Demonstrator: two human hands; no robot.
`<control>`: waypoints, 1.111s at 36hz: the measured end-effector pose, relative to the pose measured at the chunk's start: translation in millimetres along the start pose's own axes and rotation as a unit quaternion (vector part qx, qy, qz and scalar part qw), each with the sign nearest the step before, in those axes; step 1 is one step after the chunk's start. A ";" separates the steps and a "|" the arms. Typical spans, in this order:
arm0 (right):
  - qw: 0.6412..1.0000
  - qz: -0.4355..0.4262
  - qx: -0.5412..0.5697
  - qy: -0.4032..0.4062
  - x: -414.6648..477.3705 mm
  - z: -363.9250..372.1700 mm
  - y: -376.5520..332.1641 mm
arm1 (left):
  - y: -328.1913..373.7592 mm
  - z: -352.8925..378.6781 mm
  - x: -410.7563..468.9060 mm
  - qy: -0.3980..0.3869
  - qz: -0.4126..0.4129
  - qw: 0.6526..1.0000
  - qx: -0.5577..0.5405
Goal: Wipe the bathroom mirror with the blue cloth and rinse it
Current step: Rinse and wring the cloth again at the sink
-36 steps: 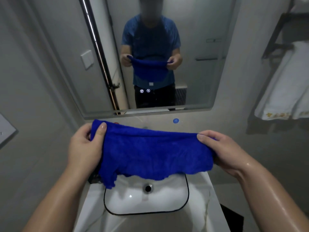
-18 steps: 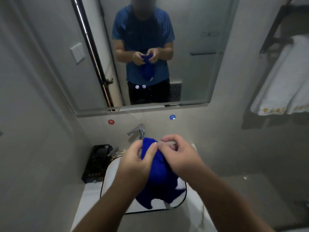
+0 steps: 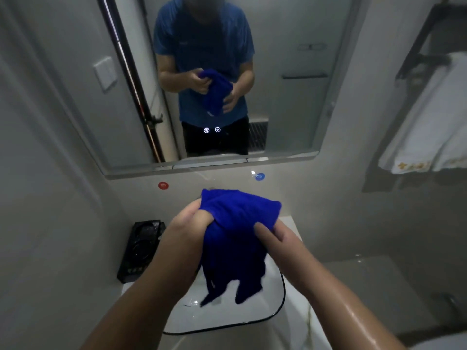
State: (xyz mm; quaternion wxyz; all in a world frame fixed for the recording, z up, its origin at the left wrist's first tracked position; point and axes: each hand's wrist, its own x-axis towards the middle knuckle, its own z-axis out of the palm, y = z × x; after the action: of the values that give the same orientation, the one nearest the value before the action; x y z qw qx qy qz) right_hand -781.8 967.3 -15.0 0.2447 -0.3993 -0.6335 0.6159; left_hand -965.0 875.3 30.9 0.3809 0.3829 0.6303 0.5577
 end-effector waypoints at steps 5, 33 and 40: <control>0.996 0.004 0.027 0.088 10.5 0.3 1.2 | -6.7 15.2 14.1 -0.015 -0.071 0.990 -0.117; 0.963 0.269 0.009 -0.002 161.4 -224.3 186.6 | -161.5 226.6 195.6 0.019 -0.309 0.944 0.111; 0.977 0.203 -0.063 0.023 228.0 -244.8 203.7 | -189.3 247.2 265.3 0.077 -0.284 0.950 0.107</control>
State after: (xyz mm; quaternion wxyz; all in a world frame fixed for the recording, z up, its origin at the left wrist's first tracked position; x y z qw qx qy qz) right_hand -671.9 1278.8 -225.4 0.1032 -0.5479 -0.5710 0.6026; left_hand -862.2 1201.6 -193.2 0.4303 0.1824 0.7967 0.3832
